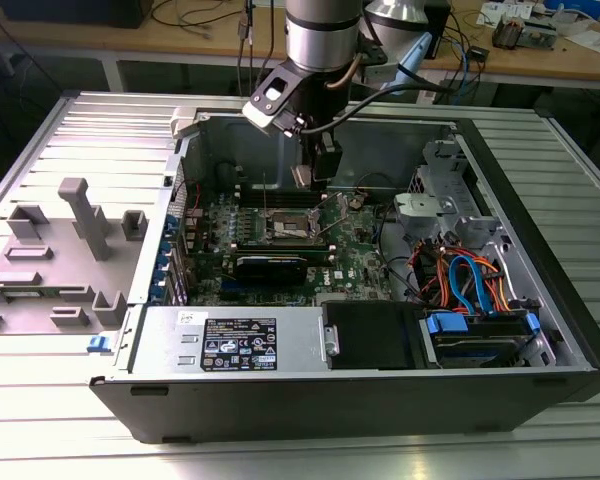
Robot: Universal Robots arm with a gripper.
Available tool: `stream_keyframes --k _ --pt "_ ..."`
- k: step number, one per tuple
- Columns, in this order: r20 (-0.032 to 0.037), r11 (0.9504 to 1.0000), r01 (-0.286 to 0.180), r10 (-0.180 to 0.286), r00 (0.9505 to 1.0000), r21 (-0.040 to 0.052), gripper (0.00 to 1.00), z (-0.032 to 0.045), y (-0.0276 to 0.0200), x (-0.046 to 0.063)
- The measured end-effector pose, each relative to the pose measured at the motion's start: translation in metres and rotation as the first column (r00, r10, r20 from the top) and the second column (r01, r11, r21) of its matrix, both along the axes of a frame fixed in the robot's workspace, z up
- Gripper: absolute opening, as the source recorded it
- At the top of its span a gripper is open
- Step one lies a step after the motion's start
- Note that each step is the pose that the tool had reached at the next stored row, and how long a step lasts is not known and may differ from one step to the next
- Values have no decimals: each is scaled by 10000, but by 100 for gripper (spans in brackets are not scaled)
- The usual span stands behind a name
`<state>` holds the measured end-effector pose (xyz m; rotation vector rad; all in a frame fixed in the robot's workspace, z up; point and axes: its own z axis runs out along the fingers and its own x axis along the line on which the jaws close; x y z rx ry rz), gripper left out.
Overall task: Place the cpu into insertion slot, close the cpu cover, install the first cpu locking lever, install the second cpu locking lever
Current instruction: 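Place the cpu into insertion slot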
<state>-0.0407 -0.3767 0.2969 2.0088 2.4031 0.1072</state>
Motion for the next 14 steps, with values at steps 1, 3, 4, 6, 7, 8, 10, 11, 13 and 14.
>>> stream_keyframes --k 1,3,4,6,7,8,10,11,13,14 --pt "0 10000 0 0 10000 -1 54 0 0 0" --pt "1 10000 5 -5 10000 1 54 -3 0 0" --pt "2 10000 35 -35 10000 3 54 -8 0 0" --pt "0 10000 84 -84 10000 -1 54 -10 0 0" --pt "0 10000 85 -85 10000 -1 54 -10 0 0" --pt "0 10000 85 -85 10000 -1 54 -10 0 0" --pt "1 10000 85 -85 10000 -1 54 -13 0 0" --pt "1 10000 85 -85 10000 0 54 -15 0 0" --pt "0 10000 85 -85 10000 0 54 -15 0 0" --pt "0 10000 85 -85 10000 0 54 -16 0 0"
